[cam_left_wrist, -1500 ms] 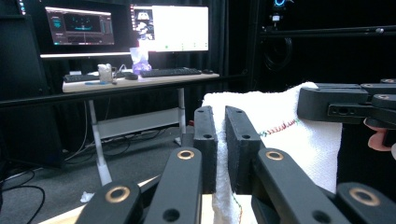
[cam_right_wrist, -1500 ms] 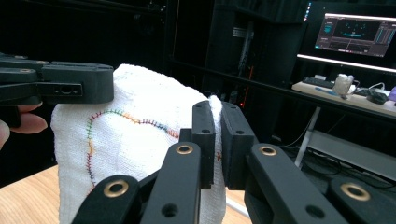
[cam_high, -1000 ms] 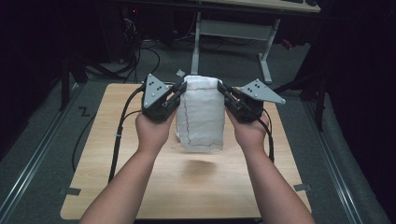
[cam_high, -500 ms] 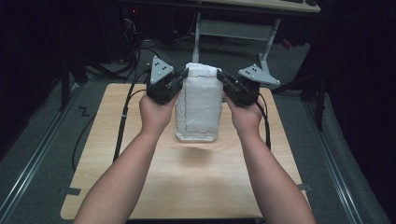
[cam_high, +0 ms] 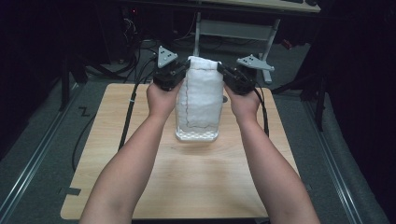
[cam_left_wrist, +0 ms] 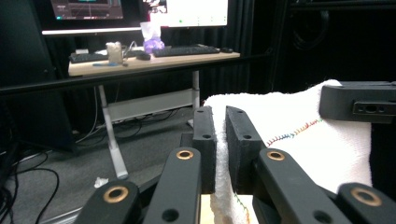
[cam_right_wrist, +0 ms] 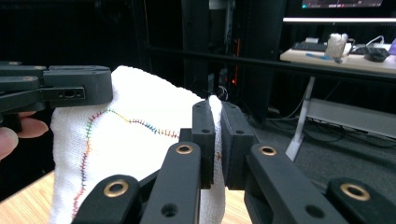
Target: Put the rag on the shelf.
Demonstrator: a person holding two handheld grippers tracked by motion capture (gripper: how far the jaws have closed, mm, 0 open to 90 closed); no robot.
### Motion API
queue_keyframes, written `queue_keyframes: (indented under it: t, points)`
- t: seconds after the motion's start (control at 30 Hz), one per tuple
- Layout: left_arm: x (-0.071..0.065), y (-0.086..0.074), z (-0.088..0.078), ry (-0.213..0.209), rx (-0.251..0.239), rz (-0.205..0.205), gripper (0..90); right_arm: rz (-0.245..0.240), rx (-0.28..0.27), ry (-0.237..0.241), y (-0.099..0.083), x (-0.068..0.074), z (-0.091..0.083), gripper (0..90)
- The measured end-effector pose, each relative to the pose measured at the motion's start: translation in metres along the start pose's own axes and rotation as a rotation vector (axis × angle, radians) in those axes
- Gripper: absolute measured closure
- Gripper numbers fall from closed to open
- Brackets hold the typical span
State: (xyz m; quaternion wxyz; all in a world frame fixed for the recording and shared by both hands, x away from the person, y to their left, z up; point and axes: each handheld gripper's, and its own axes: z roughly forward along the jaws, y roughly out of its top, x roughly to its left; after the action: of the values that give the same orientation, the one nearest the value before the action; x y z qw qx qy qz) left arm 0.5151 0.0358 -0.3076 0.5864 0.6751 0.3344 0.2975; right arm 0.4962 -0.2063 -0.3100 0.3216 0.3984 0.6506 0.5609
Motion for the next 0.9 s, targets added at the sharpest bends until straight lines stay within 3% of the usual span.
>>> queue_keyframes:
  t: [0.2,0.33,0.43,0.57,0.6,0.73,0.87,0.9]
  points:
    - [0.009,-0.009,0.018,0.036,0.054,0.014,82.9,0.013,0.051,-0.011,-0.004,-0.005,0.017,85.9]
    - [0.014,-0.013,0.027,0.049,0.083,0.001,82.9,0.02,0.087,-0.015,-0.007,-0.007,0.028,85.9]
    - [0.018,-0.02,0.034,0.053,0.123,0.002,82.8,0.007,0.112,-0.019,-0.011,-0.008,0.035,85.9]
    - [0.023,-0.03,0.043,0.037,0.189,-0.029,82.8,-0.004,0.148,-0.034,-0.018,-0.009,0.042,85.8]
    - [0.024,-0.031,0.045,0.037,0.202,-0.038,82.7,-0.004,0.177,-0.038,-0.023,-0.011,0.047,85.7]
    - [0.025,-0.041,0.05,0.034,0.265,-0.05,82.2,0.006,0.208,-0.035,-0.029,-0.012,0.052,85.5]
    - [0.028,-0.048,0.049,0.024,0.271,-0.074,75.5,0.003,0.251,-0.038,-0.038,-0.014,0.059,82.6]
    - [0.029,-0.048,0.049,0.018,0.272,-0.082,68.7,0.011,0.243,-0.03,-0.04,-0.015,0.059,78.5]
